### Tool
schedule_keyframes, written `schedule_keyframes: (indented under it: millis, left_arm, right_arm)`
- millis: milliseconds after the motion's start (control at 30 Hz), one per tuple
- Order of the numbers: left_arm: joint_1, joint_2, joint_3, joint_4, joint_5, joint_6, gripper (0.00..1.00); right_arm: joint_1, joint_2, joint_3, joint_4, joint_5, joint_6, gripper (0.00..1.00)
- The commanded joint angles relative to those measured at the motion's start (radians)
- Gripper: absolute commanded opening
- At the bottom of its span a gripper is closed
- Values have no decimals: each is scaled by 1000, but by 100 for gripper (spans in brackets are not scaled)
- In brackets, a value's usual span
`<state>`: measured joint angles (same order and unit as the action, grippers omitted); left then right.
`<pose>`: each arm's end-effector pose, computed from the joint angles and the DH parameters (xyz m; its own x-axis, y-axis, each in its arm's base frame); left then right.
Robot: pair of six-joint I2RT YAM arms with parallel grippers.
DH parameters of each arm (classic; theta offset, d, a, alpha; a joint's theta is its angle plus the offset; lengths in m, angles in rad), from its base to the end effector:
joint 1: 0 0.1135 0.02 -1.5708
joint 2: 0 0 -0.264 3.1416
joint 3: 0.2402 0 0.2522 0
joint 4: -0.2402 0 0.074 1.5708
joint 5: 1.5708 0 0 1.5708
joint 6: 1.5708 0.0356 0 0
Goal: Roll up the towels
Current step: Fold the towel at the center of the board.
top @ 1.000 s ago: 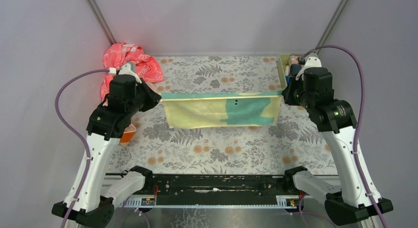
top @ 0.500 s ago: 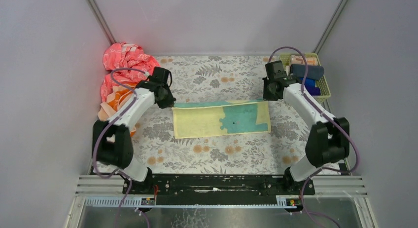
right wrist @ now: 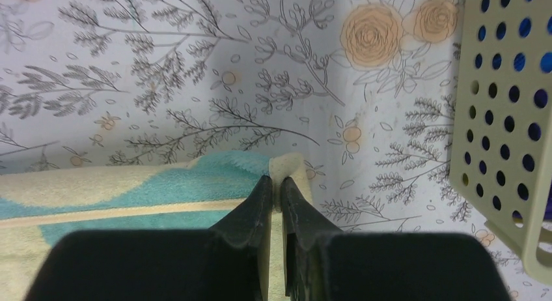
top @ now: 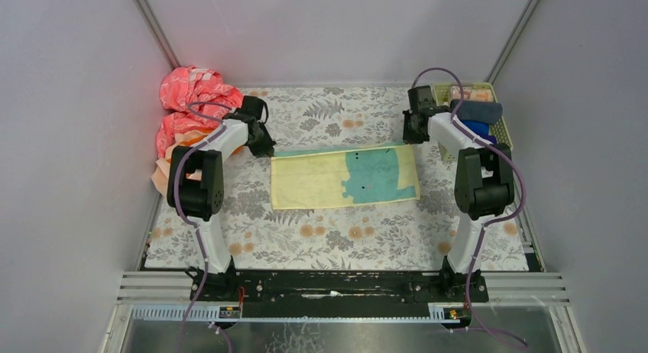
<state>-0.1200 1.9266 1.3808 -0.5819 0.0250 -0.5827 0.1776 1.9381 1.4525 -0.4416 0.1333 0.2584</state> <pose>0.3965 -0.0487 0.1861 -0.8206 -0.4551 -0.3456 -0.3847 0.8872 -0.2548 0.4192 0.0704 0.2112 -0.7859 0.1163 -0.6073 0.1078 0.9929 0.0505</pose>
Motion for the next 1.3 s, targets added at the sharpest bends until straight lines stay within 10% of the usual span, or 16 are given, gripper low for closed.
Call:
schedule_keyframes:
  millis: [0,800,1267]
  left_arm:
    - [25,-7,45,54,25,27,0]
    - [23,-481,-529,40,176,-13,0]
    - [-61,-505,-690,128,146,-99,0]
  right_arm:
    - [-17,-1,71,39,-26,-21,0]
    - [-17,-381,-359,-108,-38,61,0]
    - [-17,-389,-512,-37,4,90,0]
